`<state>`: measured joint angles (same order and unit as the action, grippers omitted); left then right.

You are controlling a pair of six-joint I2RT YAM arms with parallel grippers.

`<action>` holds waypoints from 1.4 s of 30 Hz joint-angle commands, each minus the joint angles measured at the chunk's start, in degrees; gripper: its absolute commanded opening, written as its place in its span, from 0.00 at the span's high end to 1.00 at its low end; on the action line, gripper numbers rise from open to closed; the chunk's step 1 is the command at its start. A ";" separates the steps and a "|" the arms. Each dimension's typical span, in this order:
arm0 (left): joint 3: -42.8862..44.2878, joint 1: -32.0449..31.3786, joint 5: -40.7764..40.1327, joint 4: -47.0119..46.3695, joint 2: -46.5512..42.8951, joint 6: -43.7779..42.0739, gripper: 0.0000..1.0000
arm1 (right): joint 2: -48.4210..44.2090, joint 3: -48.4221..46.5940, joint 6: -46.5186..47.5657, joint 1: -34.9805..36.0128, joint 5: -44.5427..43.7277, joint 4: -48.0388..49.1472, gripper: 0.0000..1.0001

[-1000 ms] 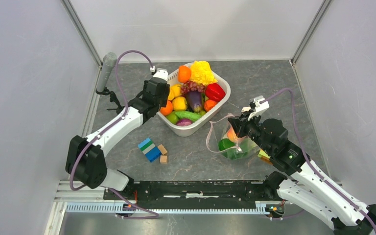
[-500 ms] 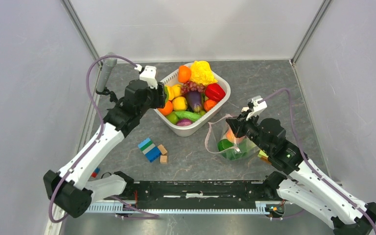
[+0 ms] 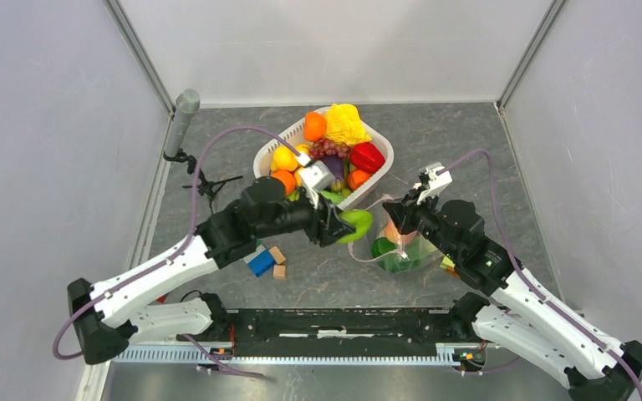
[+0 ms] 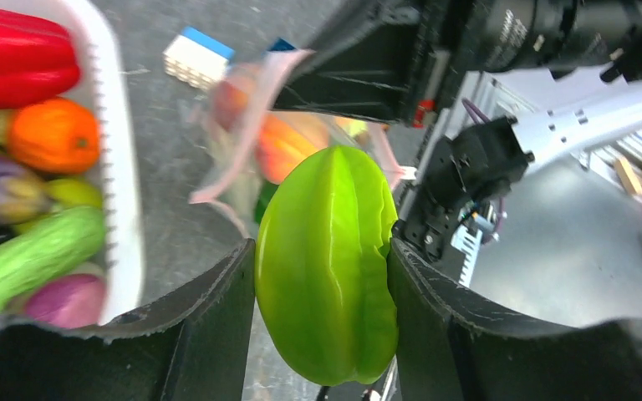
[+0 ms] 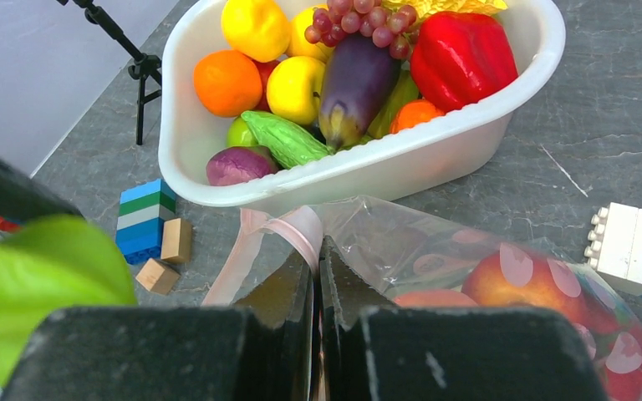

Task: Place the food in the zip-top bag and seal the zipper
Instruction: Place the fake fruit in the zipper food storage bag.

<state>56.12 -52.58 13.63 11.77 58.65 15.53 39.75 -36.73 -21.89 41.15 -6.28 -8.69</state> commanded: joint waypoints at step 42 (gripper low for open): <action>9.38 4.58 -28.66 2.62 11.67 -11.04 0.00 | -9.14 -1.71 0.36 -0.01 -11.54 0.03 0.88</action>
<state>61.71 -53.63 -11.84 11.35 66.35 8.25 30.28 -37.47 -22.04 41.15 -16.88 -9.56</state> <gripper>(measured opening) 0.994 0.119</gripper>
